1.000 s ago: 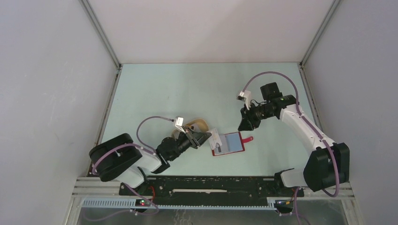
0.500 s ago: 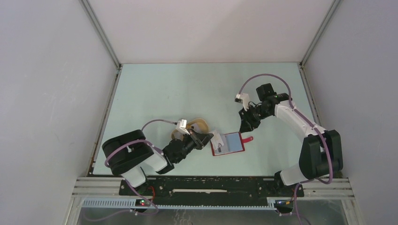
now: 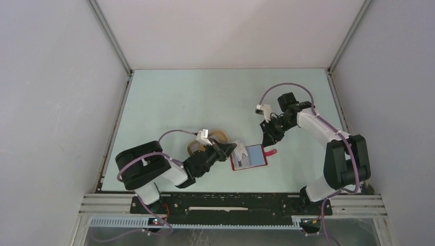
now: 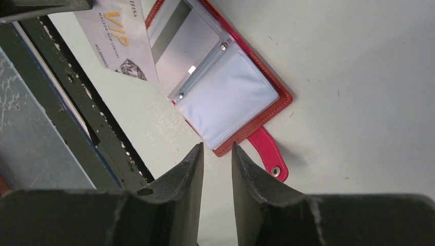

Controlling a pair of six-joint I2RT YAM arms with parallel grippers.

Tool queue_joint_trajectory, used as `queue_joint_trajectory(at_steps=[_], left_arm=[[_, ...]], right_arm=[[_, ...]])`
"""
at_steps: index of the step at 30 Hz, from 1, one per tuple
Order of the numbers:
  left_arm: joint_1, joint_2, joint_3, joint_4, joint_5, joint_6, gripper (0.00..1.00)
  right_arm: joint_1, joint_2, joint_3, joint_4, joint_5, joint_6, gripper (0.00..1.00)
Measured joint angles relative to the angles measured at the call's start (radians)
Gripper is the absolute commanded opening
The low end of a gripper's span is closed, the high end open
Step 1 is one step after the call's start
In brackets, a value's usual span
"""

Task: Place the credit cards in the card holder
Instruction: Insert the credit card into the card holder.

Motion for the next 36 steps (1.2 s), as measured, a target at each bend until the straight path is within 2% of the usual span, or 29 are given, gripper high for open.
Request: queue_joint_trajectory(at_steps=[10, 20, 36], left_arm=[[-0.008, 0.070, 0.065, -0.082, -0.010, -0.011, 0.00], [-0.009, 0.144, 0.120, -0.119, -0.006, -0.029, 0.00], [-0.009, 0.149, 0.122, -0.137, -0.004, -0.064, 0.00]], right_arm=[[0.003, 0.078, 0.001, -0.002, 0.032, 0.007, 0.34], [0.020, 0.090, 0.002, -0.002, 0.047, 0.007, 0.33], [0.023, 0.101, 0.002, -0.002, 0.062, 0.009, 0.33]])
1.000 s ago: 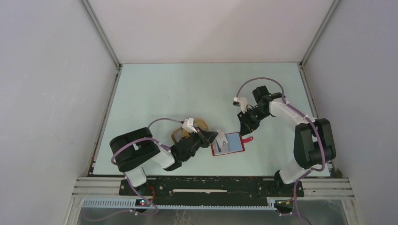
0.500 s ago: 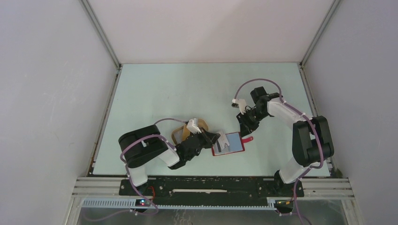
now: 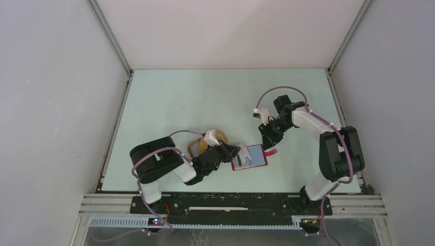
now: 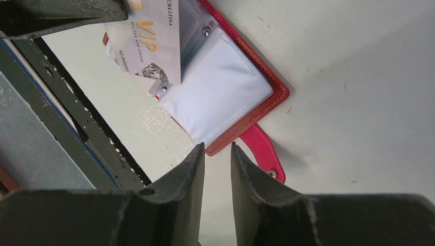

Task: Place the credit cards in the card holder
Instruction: Insert the credit card into the card holder.

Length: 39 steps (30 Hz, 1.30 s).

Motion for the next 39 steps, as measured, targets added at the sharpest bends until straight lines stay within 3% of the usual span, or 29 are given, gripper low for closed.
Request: queue_joint_trajectory(at_steps=[39], left_arm=[[-0.024, 0.024, 0.048, -0.076, 0.020, -0.068, 0.00]], right_arm=[[0.006, 0.000, 0.000, -0.002, 0.004, 0.002, 0.33]])
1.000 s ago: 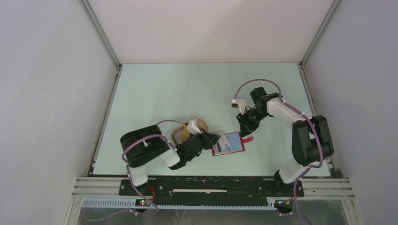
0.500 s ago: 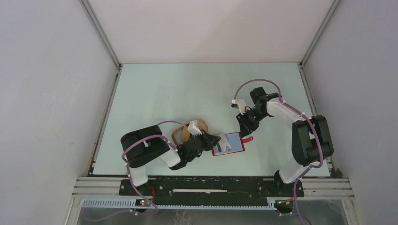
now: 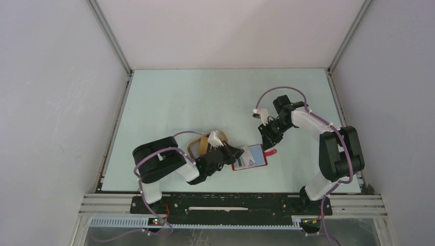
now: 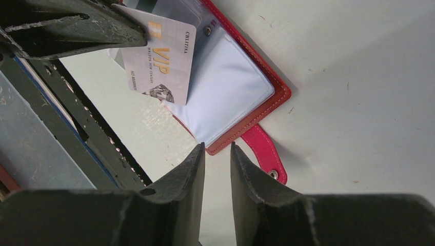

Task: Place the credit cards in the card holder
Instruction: Insert the credit card into the card holder.

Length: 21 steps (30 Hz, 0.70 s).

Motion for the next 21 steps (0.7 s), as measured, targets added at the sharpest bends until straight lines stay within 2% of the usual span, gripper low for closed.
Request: queue_joint_trajectory(at_steps=[21], left_arm=[[0.000, -0.088, -0.045, -0.004, -0.029, 0.000, 0.00]], right_arm=[[0.006, 0.002, 0.002, -0.005, 0.000, 0.000, 0.32]])
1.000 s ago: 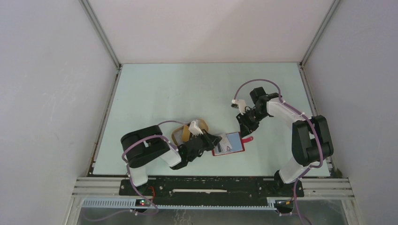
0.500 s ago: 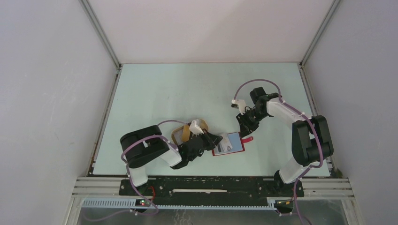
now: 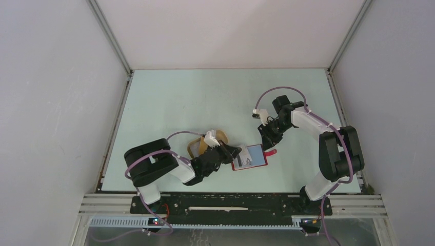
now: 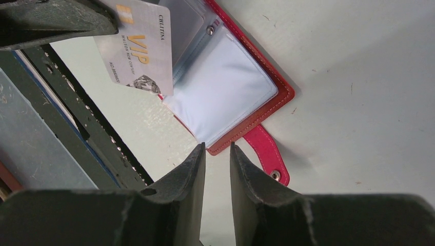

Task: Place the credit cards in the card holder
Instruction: Insert the credit card into the card holder.

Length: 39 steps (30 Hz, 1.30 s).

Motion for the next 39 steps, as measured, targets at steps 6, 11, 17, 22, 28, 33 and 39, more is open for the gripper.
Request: queue_joint_trajectory(at_steps=[6, 11, 17, 22, 28, 33, 39], left_arm=[[0.000, 0.000, 0.000, -0.035, -0.010, 0.000, 0.00], [0.000, 0.000, 0.000, -0.053, -0.010, 0.000, 0.00], [0.000, 0.005, 0.002, -0.056, -0.009, -0.001, 0.00], [0.000, 0.017, 0.002, -0.059, -0.003, -0.018, 0.00], [0.000, 0.050, 0.020, -0.076, 0.005, -0.048, 0.00], [0.000, 0.064, 0.040, -0.083, 0.016, -0.056, 0.00], [0.000, 0.066, 0.051, -0.105, 0.029, -0.062, 0.00]], right_arm=[[0.000, 0.001, 0.002, -0.001, 0.000, 0.000, 0.32], [0.000, 0.002, 0.002, -0.001, 0.000, 0.000, 0.32], [0.001, 0.002, 0.002, -0.002, 0.000, 0.000, 0.32], [0.001, 0.002, 0.002, -0.002, 0.000, 0.000, 0.32], [0.001, 0.002, 0.002, -0.002, 0.000, 0.000, 0.31], [0.001, 0.002, 0.002, -0.002, 0.000, 0.000, 0.31], [0.001, 0.002, 0.002, -0.002, 0.000, 0.000, 0.31]])
